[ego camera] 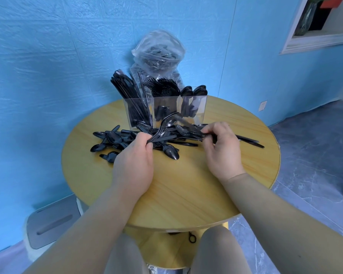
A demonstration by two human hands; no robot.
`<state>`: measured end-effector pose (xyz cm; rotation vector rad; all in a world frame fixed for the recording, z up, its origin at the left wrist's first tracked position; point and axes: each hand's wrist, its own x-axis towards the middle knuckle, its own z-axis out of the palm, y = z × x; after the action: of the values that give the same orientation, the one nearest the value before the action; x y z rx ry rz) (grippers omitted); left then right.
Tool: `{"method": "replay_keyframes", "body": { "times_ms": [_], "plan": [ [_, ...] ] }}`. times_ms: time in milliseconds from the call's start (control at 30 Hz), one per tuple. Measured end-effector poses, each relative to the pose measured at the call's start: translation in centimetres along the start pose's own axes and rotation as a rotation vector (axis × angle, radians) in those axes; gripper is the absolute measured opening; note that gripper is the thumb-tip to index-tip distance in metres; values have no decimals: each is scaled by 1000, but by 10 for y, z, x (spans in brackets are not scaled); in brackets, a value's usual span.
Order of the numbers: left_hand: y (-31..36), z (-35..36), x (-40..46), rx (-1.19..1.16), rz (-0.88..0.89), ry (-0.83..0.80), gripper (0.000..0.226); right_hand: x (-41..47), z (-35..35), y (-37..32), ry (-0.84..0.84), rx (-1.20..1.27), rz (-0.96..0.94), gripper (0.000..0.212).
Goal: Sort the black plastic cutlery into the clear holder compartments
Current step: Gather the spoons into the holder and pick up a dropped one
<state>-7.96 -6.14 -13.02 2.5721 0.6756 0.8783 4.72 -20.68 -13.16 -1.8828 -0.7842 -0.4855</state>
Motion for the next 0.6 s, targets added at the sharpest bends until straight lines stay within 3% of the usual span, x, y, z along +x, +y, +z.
{"method": "replay_keyframes", "body": {
  "times_ms": [233, 367, 600],
  "plan": [
    [-5, -1, 0, -42, -17, 86, 28, -3, 2, 1, 7, -56, -82, 37],
    [-4, -1, 0, -50, -42, 76, 36, -3, 0, -2, -52, -20, -47, 28],
    [1, 1, -2, 57, 150, -53, 40, -7, 1, -5, -55, 48, -135, 20]
  ]
}}
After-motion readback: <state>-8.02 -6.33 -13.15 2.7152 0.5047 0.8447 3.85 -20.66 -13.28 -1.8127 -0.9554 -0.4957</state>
